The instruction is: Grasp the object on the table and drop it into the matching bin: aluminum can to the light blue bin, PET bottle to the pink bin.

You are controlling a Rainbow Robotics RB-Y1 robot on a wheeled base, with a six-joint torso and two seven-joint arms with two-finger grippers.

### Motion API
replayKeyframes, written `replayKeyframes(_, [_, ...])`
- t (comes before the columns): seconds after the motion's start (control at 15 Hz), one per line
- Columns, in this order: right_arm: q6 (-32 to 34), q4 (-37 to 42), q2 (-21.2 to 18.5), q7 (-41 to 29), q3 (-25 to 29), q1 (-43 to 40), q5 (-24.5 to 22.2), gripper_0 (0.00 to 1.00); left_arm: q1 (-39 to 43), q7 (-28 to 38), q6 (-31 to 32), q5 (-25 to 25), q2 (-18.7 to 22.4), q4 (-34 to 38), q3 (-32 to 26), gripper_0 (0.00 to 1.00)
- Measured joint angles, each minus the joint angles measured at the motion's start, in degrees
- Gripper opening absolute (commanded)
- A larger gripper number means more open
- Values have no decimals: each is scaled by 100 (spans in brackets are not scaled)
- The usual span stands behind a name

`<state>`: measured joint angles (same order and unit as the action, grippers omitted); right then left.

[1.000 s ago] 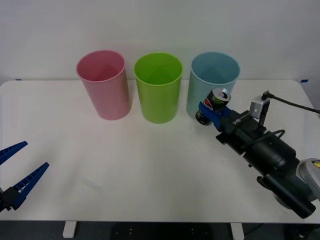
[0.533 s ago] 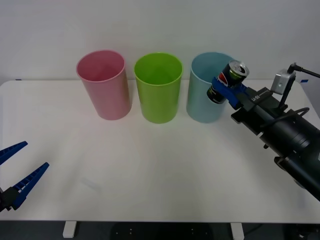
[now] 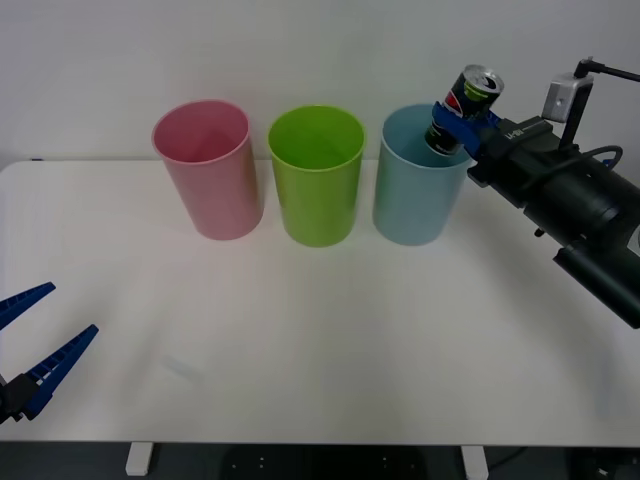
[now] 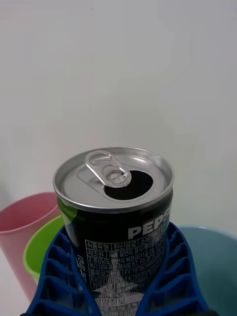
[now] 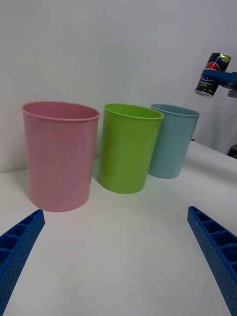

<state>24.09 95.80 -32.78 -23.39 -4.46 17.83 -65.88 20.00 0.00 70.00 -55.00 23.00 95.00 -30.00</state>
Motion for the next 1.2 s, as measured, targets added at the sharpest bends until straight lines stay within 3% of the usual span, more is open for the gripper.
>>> replayKeyframes(0.53, [0,-1797,23,126,-313,1413,-191,0,0,0,0,0,0,0,0,100])
replayKeyframes(0.67, [-1,-2135,53,165,-355,1639,-221,4,0,0,0,0,0,0,0,100])
replayKeyframes(0.73, [-1,-2238,61,184,-378,1708,-223,12,0,0,0,0,0,0,0,100])
replayKeyframes(0.8, [-3,-2282,71,198,-384,1736,-226,74,0,0,0,0,0,0,0,100])
replayKeyframes(0.87, [-7,-2291,76,221,-382,1741,-231,100,0,0,0,0,0,0,0,100])
replayKeyframes(1.2, [-2,-2294,76,344,-384,1742,-229,100,0,0,0,0,0,0,0,100])
